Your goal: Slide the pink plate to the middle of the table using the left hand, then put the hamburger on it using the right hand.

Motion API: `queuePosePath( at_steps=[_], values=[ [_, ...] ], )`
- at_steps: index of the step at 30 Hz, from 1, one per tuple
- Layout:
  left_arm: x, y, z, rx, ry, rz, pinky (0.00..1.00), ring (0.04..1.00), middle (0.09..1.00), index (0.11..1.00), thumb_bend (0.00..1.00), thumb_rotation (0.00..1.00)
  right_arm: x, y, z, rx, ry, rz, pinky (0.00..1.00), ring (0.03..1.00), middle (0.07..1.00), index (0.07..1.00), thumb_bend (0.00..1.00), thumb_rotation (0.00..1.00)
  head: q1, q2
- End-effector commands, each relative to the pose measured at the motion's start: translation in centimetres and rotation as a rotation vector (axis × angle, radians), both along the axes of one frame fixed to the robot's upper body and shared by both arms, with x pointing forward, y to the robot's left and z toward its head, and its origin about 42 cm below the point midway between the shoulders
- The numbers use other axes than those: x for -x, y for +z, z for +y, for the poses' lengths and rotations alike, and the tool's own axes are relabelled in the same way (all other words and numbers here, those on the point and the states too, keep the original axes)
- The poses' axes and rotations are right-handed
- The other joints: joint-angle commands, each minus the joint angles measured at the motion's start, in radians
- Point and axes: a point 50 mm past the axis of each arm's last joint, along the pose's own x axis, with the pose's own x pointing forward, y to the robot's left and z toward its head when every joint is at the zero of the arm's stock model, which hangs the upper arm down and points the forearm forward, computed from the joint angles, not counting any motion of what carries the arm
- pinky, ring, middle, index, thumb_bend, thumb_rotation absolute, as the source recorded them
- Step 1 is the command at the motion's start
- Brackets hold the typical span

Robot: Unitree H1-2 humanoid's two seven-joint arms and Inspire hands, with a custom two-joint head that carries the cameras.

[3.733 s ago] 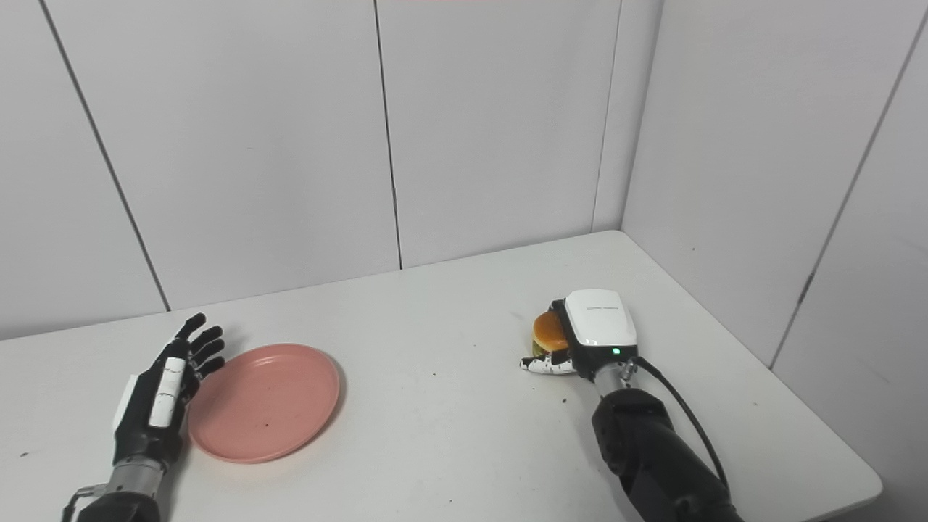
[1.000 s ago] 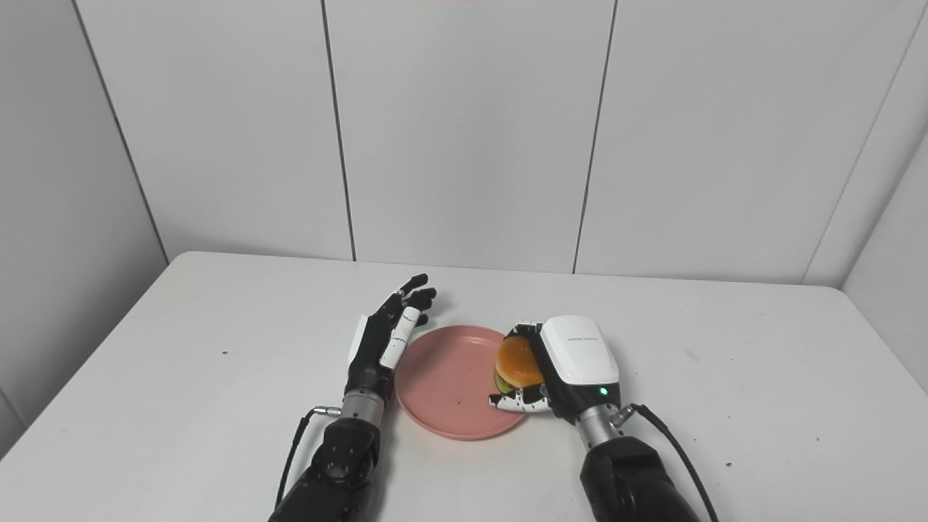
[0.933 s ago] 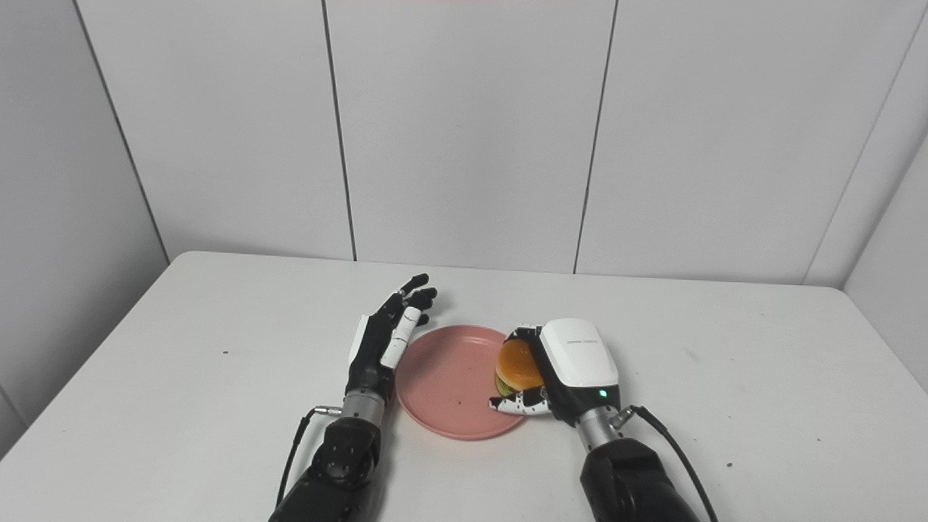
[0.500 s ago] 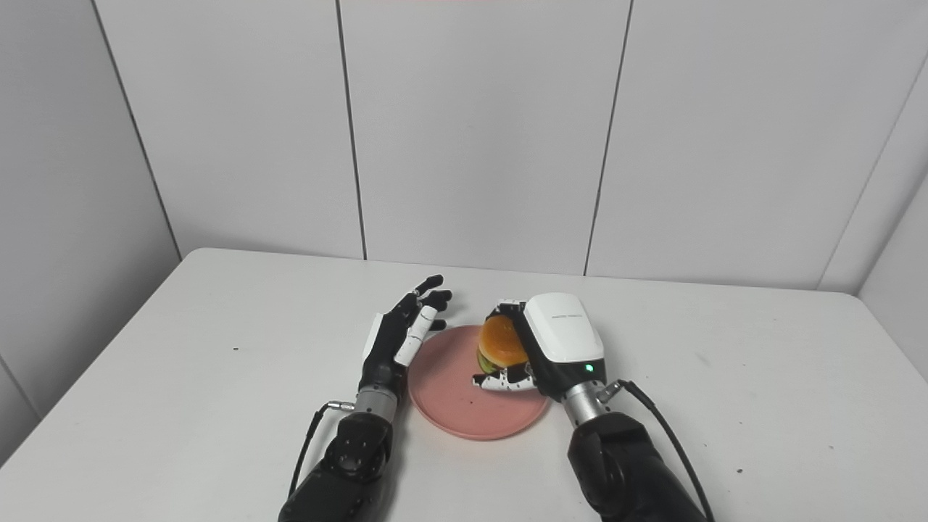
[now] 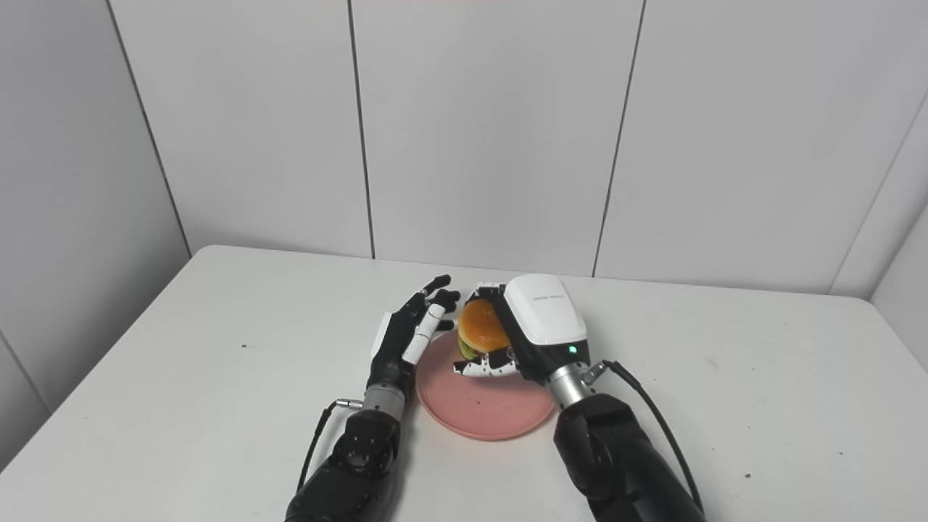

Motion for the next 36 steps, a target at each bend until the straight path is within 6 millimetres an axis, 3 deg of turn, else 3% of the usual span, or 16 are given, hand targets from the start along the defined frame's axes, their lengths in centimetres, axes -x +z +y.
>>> queuePosePath(
  at_steps=[1,10,17,30,31,33,36],
  values=[
    [1.7,-2.3,-0.2,0.01,0.008,0.045,0.71,0.796,0.78,0.794,0.91,0.87,-1.3,2.9,1.6,-0.026,0.046,-0.064,0.25,0.313,0.41,0.487,0.5,0.17,0.003,0.001],
    [1.7,-2.2,0.4,0.008,0.02,0.029,0.67,0.78,0.761,0.789,0.88,0.86,-2.2,0.4,1.8,0.022,0.033,0.013,0.32,0.377,0.459,0.49,0.49,0.17,-0.004,0.009],
    [1.8,-2.2,0.6,0.015,0.019,0.026,0.67,0.777,0.767,0.795,0.88,0.86,-2.6,-0.8,1.7,0.03,0.02,0.044,0.25,0.319,0.413,0.485,0.49,0.17,-0.014,0.012],
    [1.8,-2.1,0.5,0.012,0.01,0.02,0.65,0.766,0.765,0.77,0.85,0.84,-2.7,-1.6,1.2,0.038,0.016,0.092,0.25,0.329,0.447,0.488,0.49,0.18,-0.019,0.016],
    [1.9,-2.1,0.5,0.009,0.009,0.02,0.67,0.788,0.793,0.775,0.85,0.84,-2.6,-1.6,1.1,0.036,0.018,0.096,0.27,0.364,0.486,0.545,0.57,0.56,-0.019,0.016],
    [1.8,-2.1,0.5,0.004,0.005,0.019,0.68,0.808,0.824,0.786,0.85,0.85,-2.6,-1.5,1.0,0.036,0.027,0.103,0.3,0.401,0.523,0.593,0.65,0.8,-0.02,0.016],
    [1.8,-2.1,0.6,0.004,0.007,0.022,0.69,0.827,0.853,0.8,0.84,0.87,-2.5,-1.4,0.7,0.044,0.044,0.106,0.37,0.47,0.577,0.654,0.81,0.98,-0.021,0.016]
  ],
)
